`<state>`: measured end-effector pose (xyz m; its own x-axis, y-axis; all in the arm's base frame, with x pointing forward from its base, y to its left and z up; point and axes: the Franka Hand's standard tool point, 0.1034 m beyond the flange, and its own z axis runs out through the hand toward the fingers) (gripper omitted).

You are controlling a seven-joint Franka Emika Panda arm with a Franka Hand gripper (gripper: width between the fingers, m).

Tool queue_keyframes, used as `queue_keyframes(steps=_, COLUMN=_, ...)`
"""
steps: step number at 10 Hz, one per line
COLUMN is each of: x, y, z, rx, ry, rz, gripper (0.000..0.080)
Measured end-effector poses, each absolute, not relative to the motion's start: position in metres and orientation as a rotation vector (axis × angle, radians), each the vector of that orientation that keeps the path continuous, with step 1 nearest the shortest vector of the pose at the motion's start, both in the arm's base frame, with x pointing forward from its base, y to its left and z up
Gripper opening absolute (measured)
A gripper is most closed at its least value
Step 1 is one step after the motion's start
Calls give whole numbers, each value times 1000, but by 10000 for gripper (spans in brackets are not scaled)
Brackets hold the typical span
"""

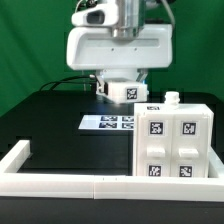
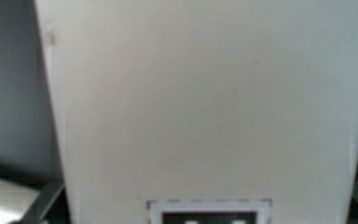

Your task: Assemble cabinet

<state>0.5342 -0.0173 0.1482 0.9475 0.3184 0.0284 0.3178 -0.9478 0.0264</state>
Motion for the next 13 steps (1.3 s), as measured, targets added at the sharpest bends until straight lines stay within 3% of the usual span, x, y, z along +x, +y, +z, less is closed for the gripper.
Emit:
queue_keyframes(steps=4, x=534, y=-16, z=147, rx=3080, ry=500, rz=51, gripper=541)
queue_keyframes(steps=6, x=558, y=1, z=169, rx=3088, ry=507, rz=67, gripper=541)
queue_keyframes(steps=8, x=582, y=12, z=179, rx=3078, ry=518, rz=108, gripper=541)
queue_keyframes(steps=10, x=602, y=24, z=176, rx=3060, ry=599, rz=117, gripper=541)
queue_keyframes(steps=13, x=600, y=23, z=174, rx=3061, ry=598, rz=109, gripper=541)
